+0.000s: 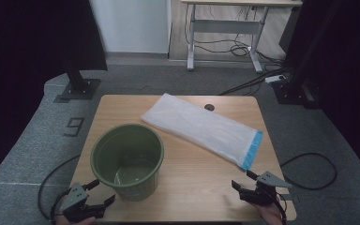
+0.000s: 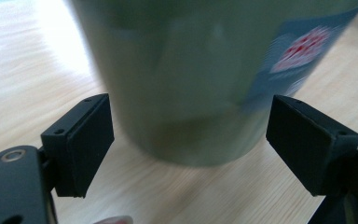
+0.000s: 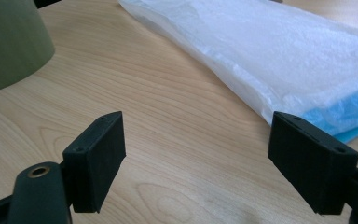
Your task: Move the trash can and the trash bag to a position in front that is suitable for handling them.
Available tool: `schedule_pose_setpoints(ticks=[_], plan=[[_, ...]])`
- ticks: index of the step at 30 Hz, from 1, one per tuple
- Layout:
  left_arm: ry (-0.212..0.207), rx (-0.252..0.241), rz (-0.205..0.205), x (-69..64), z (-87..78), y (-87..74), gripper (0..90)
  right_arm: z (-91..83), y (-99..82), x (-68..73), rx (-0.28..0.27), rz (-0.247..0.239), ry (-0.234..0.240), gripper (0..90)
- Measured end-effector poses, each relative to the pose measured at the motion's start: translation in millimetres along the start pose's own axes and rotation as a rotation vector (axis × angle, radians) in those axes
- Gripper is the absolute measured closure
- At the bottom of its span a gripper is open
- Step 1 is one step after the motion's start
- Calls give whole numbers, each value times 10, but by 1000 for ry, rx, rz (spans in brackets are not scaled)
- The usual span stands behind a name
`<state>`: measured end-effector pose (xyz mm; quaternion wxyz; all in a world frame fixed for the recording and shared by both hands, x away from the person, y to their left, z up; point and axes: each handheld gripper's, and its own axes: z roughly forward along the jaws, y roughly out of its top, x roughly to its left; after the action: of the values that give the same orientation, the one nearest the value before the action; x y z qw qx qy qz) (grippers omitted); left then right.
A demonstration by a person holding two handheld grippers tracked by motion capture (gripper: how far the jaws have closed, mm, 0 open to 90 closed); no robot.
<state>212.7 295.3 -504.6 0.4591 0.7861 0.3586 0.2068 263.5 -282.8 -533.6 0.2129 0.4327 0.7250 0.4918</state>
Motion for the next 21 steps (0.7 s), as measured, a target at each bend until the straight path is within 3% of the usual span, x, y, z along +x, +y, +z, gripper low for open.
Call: schedule_pose_setpoints(ticks=[1, 2, 3, 5, 10, 15, 18, 21], plan=[[0, 0, 0, 0, 0, 0, 149, 0, 0, 0, 0, 0, 0, 183], [-7, 16, 25, -60, 84, 63, 136, -13, 17, 34, -3, -19, 6, 184], [9, 22, 32, -82, 118, 86, 124, -16, 20, 42, -3, -26, 8, 184], [1, 18, 31, -89, 149, 101, 147, -20, 23, 51, -3, -34, 10, 185], [-45, 7, 21, -84, 360, 207, 146, 21, 38, 73, -8, -15, 47, 191], [-89, -4, 9, -67, 557, 305, 151, 93, 72, 107, 2, -35, 66, 193], [-107, 12, 36, -90, 758, 433, 156, 162, 72, 115, 18, -42, 84, 193], [-119, 9, 37, -122, 913, 517, 155, 205, 82, 128, 29, -52, 80, 192]])
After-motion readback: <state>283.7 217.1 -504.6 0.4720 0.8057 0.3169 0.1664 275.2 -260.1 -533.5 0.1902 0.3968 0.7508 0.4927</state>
